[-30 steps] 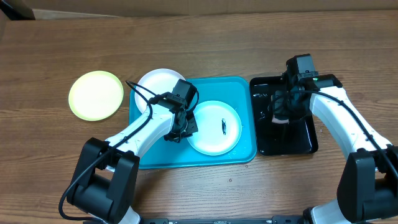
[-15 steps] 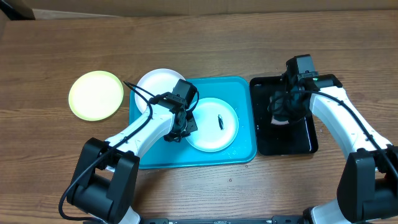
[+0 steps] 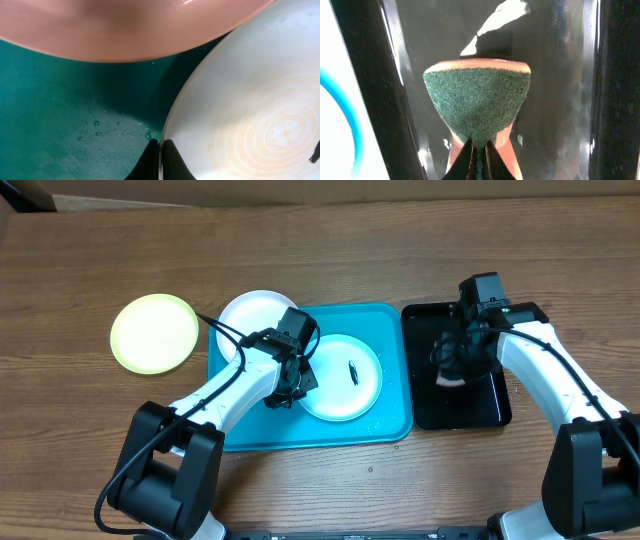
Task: Clean dirty plates on tray and stack at the side
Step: 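Move the sponge with the right gripper toward the white plate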
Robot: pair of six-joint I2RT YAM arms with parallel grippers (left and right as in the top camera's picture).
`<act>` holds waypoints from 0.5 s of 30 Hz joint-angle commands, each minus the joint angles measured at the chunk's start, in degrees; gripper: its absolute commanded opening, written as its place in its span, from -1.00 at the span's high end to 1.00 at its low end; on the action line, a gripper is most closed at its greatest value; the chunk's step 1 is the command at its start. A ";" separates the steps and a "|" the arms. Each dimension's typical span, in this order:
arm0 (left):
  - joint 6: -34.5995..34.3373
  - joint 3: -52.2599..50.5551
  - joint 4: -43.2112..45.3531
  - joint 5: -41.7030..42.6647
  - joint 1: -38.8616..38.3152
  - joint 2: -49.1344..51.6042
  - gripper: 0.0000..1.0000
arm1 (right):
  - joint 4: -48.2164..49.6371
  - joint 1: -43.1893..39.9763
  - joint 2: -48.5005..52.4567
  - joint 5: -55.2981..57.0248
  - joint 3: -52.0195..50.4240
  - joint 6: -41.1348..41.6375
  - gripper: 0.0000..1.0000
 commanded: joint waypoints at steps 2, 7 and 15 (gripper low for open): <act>-1.16 -0.55 0.26 -2.21 -0.09 0.63 0.92 | -3.72 -0.02 -1.64 -1.46 6.23 -0.02 0.93; -1.16 -0.55 0.48 -2.21 -0.09 0.63 0.92 | -8.31 0.24 -1.84 -10.64 12.79 -0.02 0.92; -1.18 -0.55 0.72 -2.21 -0.09 0.63 0.92 | -3.04 6.38 -1.81 -22.08 13.22 -0.26 0.93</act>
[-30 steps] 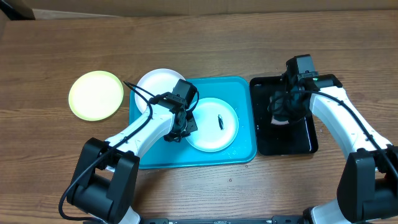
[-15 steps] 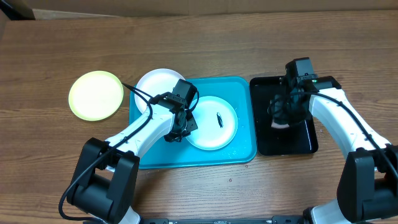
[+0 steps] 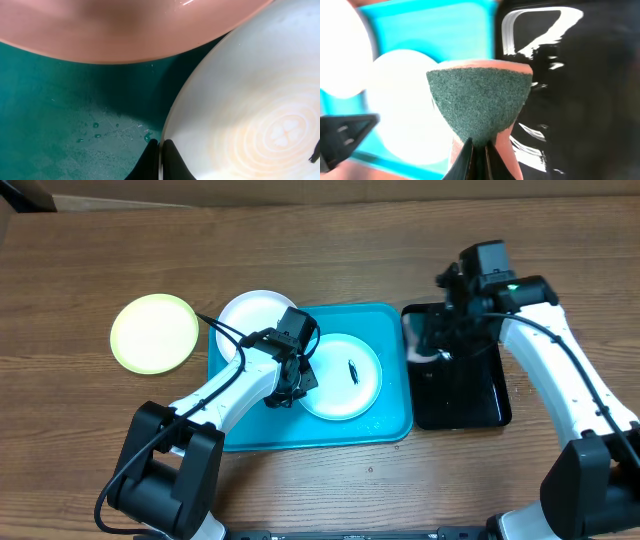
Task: Clean dirty plates on tray and stack at the side
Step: 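Move the sponge with the right gripper toward the white plate, then wipe the white plate held by the left gripper with the right-held sponge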
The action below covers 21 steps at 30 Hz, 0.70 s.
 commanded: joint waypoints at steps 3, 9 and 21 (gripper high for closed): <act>-0.98 -0.55 0.00 -2.03 -0.11 0.63 0.92 | 3.63 7.67 -1.01 -3.50 0.74 -0.20 0.93; -0.98 -0.55 0.02 -2.03 -0.11 0.63 0.92 | 4.52 16.41 3.54 13.62 0.70 2.01 0.93; -0.98 -0.55 0.02 -2.03 -0.11 0.63 0.92 | 9.29 19.85 9.90 19.21 0.66 6.25 0.93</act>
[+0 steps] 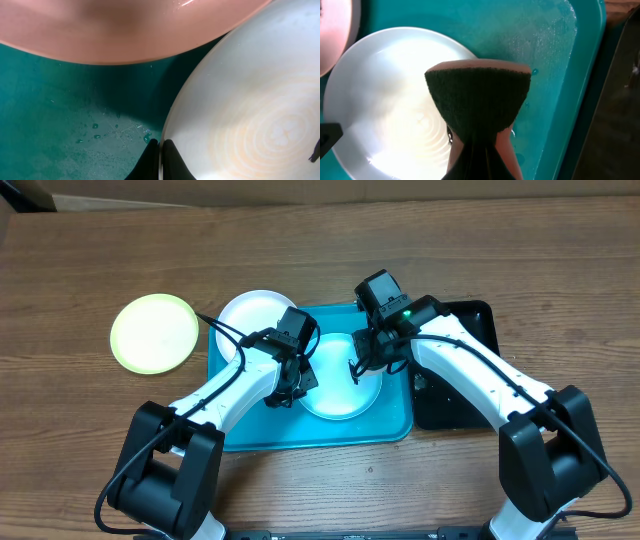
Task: Clean dirty plates on tray and stack at the side
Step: 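Wipe the white plate held by the left gripper with the right-held sponge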
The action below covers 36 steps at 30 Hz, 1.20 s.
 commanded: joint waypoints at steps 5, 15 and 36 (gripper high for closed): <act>-0.96 -0.55 -0.02 -1.99 -0.11 0.63 0.92 | 1.22 1.84 1.38 1.57 0.66 1.81 0.93; -0.94 -0.55 -0.04 -1.97 -0.11 0.63 0.92 | 2.12 2.08 1.68 1.79 0.13 2.08 0.93; -0.94 -0.55 -0.02 -0.94 -0.11 0.63 0.92 | 5.05 2.08 9.29 -0.55 -4.24 7.80 0.93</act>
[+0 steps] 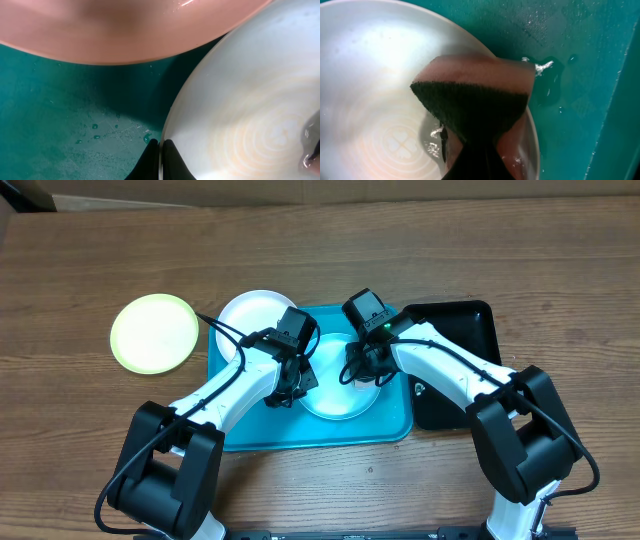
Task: Clean dirty plates on tray and stack at the side
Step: 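Wipe the white plate held by the left gripper with the right-held sponge, then return the sponge to the black tray and open the right gripper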
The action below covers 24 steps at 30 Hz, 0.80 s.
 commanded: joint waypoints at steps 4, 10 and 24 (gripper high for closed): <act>-0.96 -0.55 0.09 -0.98 -0.11 0.63 0.92 | -0.87 0.00 3.04 -7.04 -0.55 1.46 0.93; -0.96 -0.55 0.22 -0.96 -0.11 0.63 0.92 | -0.85 1.38 3.04 -15.37 -0.55 1.44 0.93; -0.87 -0.55 0.00 -0.94 -0.11 0.63 0.92 | -3.50 1.09 0.66 -29.44 4.13 -5.29 0.92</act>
